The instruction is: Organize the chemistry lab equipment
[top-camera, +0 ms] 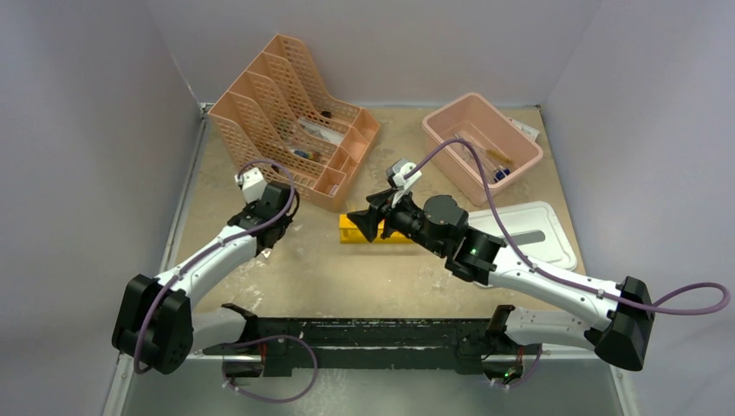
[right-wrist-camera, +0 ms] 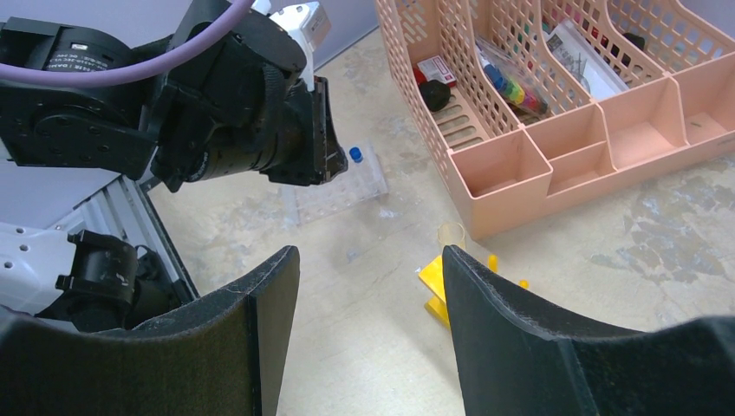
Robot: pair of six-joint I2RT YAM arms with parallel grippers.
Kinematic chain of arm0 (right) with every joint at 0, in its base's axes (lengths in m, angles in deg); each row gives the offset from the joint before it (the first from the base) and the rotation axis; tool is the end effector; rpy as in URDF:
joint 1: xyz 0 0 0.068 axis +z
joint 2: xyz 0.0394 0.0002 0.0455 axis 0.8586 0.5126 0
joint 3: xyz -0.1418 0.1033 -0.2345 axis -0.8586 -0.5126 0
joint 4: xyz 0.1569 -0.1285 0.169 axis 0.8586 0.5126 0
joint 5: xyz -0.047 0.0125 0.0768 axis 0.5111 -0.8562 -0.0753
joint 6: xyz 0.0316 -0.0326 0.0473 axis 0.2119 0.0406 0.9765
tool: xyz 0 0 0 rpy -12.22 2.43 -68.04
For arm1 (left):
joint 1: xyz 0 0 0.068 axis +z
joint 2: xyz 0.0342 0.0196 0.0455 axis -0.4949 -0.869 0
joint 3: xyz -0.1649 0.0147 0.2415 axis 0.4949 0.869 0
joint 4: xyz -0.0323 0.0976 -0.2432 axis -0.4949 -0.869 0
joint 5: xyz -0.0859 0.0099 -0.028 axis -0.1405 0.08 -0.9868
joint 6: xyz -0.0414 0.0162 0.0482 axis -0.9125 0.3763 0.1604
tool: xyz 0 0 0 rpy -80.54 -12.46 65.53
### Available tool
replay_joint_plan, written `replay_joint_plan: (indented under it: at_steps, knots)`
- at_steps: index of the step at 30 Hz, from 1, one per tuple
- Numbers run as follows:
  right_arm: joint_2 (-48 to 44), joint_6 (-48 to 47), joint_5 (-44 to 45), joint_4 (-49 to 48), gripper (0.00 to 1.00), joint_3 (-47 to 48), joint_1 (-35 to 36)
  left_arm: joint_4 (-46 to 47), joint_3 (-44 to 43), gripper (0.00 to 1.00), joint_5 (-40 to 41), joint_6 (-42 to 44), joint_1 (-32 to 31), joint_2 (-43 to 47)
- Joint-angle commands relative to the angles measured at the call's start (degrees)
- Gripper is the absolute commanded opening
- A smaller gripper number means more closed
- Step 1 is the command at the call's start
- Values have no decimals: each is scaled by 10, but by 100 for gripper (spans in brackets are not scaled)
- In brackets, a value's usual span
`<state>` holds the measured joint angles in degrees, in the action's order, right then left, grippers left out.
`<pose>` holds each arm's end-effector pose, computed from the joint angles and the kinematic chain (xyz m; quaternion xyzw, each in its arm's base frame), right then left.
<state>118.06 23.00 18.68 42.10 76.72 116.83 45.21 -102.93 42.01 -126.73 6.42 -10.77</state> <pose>0.1491 0.2239 0.3720 -0.2169 0.6584 0.3867 0.6083 0.2275 -0.0655 0.2202 -0.2901 0.8596 0.0482 0.4179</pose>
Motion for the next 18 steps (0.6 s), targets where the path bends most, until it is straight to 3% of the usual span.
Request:
replay_joint_plan:
  at_steps: [1,10,18]
  knots:
    - [-16,4,12,-15,63,2,-2,34,-19,16,1,17,6,-5]
    - [-12,3,11,-17,63,1,-2,60,-15,16,-30,39,6,1]
    - [-8,1,11,-20,63,2,-1,36,-26,29,-30,38,6,33]
